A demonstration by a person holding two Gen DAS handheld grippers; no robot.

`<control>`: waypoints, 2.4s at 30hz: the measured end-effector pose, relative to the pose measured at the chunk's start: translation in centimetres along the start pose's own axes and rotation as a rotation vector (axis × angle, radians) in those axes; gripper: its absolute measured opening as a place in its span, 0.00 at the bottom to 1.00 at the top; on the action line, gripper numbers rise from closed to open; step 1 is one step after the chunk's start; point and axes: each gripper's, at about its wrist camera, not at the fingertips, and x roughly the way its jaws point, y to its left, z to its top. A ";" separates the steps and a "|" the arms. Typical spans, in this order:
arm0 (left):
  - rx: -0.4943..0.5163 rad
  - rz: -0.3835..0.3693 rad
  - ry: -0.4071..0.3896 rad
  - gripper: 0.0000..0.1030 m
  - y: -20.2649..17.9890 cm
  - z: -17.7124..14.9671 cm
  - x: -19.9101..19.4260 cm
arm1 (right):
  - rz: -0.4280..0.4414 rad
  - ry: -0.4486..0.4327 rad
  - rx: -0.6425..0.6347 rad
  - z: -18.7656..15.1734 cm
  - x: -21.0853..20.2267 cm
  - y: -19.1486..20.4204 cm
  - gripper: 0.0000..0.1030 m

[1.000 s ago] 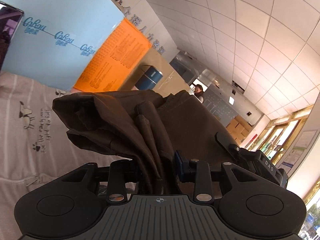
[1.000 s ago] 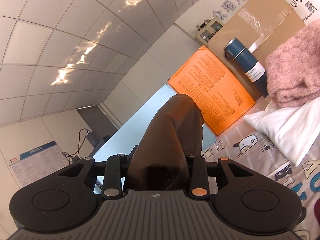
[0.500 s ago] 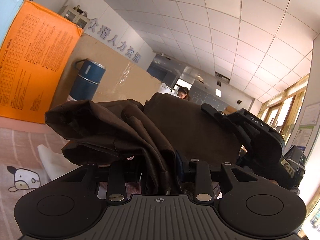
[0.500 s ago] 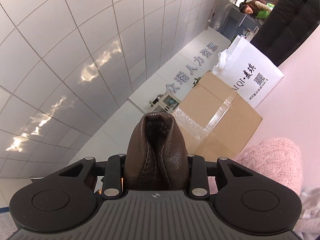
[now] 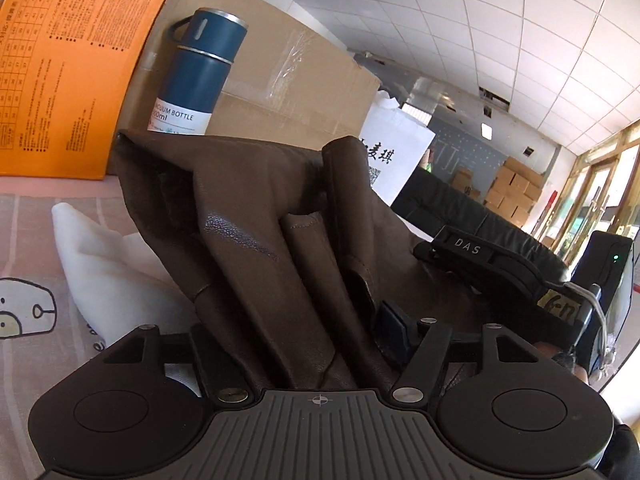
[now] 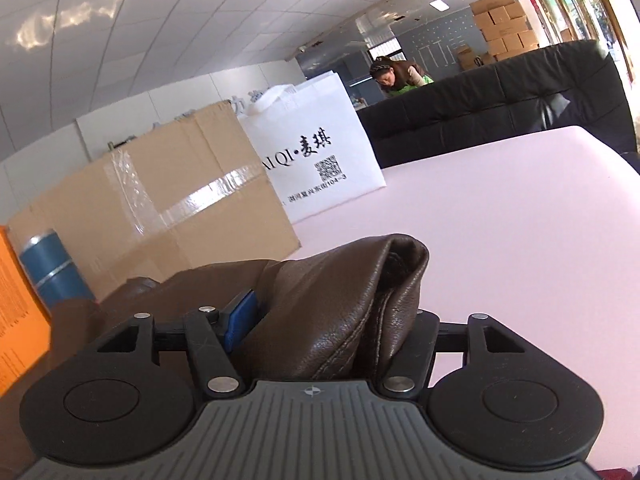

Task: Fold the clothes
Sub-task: 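Carry the jacket to the white table and lower it with both grippers, then open both grippers and release the folded jacket on the table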

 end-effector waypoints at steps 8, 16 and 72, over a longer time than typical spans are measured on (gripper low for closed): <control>0.058 0.052 -0.044 0.88 0.6 -0.1 -4.9 | -0.024 -0.060 0.055 -0.3 -0.9 -0.9 0.83; 0.146 0.073 -0.148 0.97 0.0 0.0 -12.8 | 0.194 -0.401 0.021 -1.2 -9.2 0.2 0.89; 0.427 0.246 -0.248 1.00 2.2 1.2 -28.5 | -0.123 -0.173 -0.355 -8.1 -37.2 16.4 1.00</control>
